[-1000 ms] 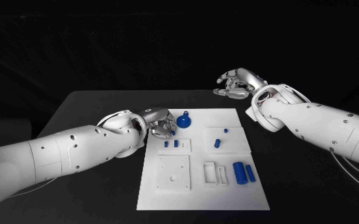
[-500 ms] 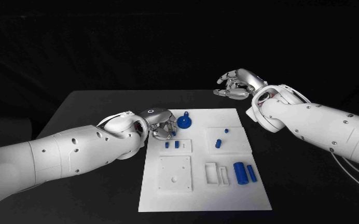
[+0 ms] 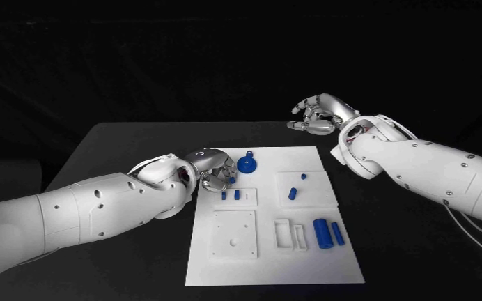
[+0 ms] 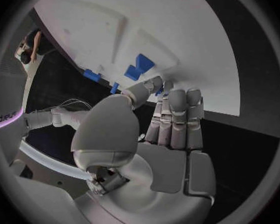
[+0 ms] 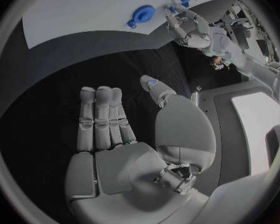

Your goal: Assemble the parts on the task board

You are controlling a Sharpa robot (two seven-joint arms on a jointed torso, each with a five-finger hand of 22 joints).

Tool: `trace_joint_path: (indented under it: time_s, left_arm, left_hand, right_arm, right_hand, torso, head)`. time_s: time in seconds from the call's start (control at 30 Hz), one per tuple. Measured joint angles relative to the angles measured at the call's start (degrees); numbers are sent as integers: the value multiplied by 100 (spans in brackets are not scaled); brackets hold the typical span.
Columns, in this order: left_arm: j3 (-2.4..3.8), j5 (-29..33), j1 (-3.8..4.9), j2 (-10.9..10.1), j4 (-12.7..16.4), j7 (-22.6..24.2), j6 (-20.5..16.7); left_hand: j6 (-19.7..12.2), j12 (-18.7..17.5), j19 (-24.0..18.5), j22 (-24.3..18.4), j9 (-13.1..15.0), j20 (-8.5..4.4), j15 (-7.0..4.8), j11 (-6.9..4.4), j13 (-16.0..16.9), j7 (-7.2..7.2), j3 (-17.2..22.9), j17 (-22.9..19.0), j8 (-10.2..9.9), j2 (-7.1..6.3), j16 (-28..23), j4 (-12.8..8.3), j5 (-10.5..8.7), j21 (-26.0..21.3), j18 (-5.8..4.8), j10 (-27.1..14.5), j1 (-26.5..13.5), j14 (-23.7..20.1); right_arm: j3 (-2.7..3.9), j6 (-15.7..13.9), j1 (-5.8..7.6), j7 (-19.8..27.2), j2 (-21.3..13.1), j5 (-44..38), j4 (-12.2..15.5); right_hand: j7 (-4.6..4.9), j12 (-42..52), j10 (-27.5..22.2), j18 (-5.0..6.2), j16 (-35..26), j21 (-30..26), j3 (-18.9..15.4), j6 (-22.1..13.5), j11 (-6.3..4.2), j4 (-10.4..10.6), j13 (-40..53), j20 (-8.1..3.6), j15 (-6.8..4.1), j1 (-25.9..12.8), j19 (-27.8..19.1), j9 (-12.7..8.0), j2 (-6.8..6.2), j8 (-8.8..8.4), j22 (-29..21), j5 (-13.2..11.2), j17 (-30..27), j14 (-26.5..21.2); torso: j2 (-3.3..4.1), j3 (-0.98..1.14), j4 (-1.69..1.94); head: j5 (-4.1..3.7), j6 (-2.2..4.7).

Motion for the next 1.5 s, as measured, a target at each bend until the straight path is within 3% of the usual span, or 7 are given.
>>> trace_joint_path:
  time_s: [0.23, 0.73, 0.83, 1.0, 1.13, 1.3, 1.5]
  left_arm:
    - [4, 37, 2, -93, -1, -7, 1]
    - [25, 187, -20, -276, -125, -8, -129]
    - [146, 437, -38, -315, -179, 28, -198]
    - [362, 1410, -28, -465, -229, 225, -318]
    - [485, 2956, -16, -671, -124, 563, -273]
    - [524, 4575, 90, -835, 121, 974, -112]
    - [528, 5629, 145, -1030, 478, 1334, 170]
  left_hand:
    - [-179, 0, -66, 5, -39, 19, 101, 88, -86, 44, -27, -30, -54, -251, -74, 122, -8, -63, -2, -237, -47, -102]
    - [-287, 0, -75, 34, -52, 29, 101, 103, -113, 74, 8, -30, -86, -302, -74, 218, -8, -66, -4, -269, 22, -102]
    - [-244, 105, -75, 44, -35, 29, 100, 63, -94, 116, 34, -43, -33, -231, -104, 244, -8, -65, -3, -182, 93, -103]
    - [-222, 134, -75, 44, -19, 30, 78, 41, -79, 135, 21, -121, 18, -203, -262, 264, -33, -129, -1, -119, 121, -165]
    - [-225, 134, -146, 31, -17, 39, 107, 54, -84, 137, -21, -189, 18, -154, -422, 306, -308, -198, 2, -131, 73, -239]
    - [-237, 134, -229, -2, -12, 59, 106, 64, -85, 148, -93, -250, 83, -46, -572, 276, -471, -305, 7, -142, -35, -301]
    - [-237, 134, -301, -74, -2, 89, 89, 64, -80, 149, -256, -379, 134, 76, -887, 287, -740, -470, 39, -96, -223, -379]
  right_arm:
    - [0, 5, -25, 3, -60, 3, 25]
    - [0, 177, -30, 4, -251, 8, 42]
    - [-3, 441, -36, 25, -350, 9, 73]
    - [-33, 900, -57, 122, -610, 8, 280]
    - [-54, 1215, -96, 206, -812, -8, 511]
    - [-112, 1437, -125, 225, -1005, -257, 798]
    - [-200, 1742, -177, 148, -1139, -965, 1078]
  right_hand:
    - [1, 0, 0, 1, 0, 0, 0, -3, 0, 0, 0, 0, 0, 0, 0, 0, 0, 0, 5, 0, 0, 0]
    - [8, -6, -126, 1, -31, -70, 9, 3, 26, -9, -45, 44, 27, 81, -46, -6, 19, 0, 13, 0, -25, -75]
    - [28, -161, -361, 35, -99, -179, 71, -16, 59, -187, -148, 113, 64, 260, -242, -5, 198, 34, 32, -44, -52, -292]
    - [33, -517, -469, 78, -151, -271, 234, 14, 78, -408, -439, 201, 87, 448, -349, 6, 325, 84, 45, -178, -110, -396]
    - [107, -1553, -726, 129, -151, -312, 381, 91, 180, -590, -1217, 222, 147, 453, -370, 6, 331, 113, 104, -178, -144, -388]
    - [132, -2577, -137, 134, -16, -268, 681, 266, 185, -801, -2107, 158, 154, 519, -53, 42, 396, 231, 161, -426, -222, -171]
    - [120, -3534, -19, 118, 39, -268, 935, 271, 261, -867, -2692, -15, 226, 607, 342, 64, 358, 255, 105, -636, -318, 208]
  torso:
    - [0, 1, -2]
    - [-1, 5, -1]
    - [0, 1, -1]
    - [1, -1, -4]
    - [-2, 3, -4]
    - [-9, 12, -3]
    - [-9, 11, -1]
  head:
    - [-4, 10]
    - [-16, 38]
    - [-20, 58]
    - [-107, 110]
    - [-192, 151]
    - [-286, 192]
    - [-351, 244]
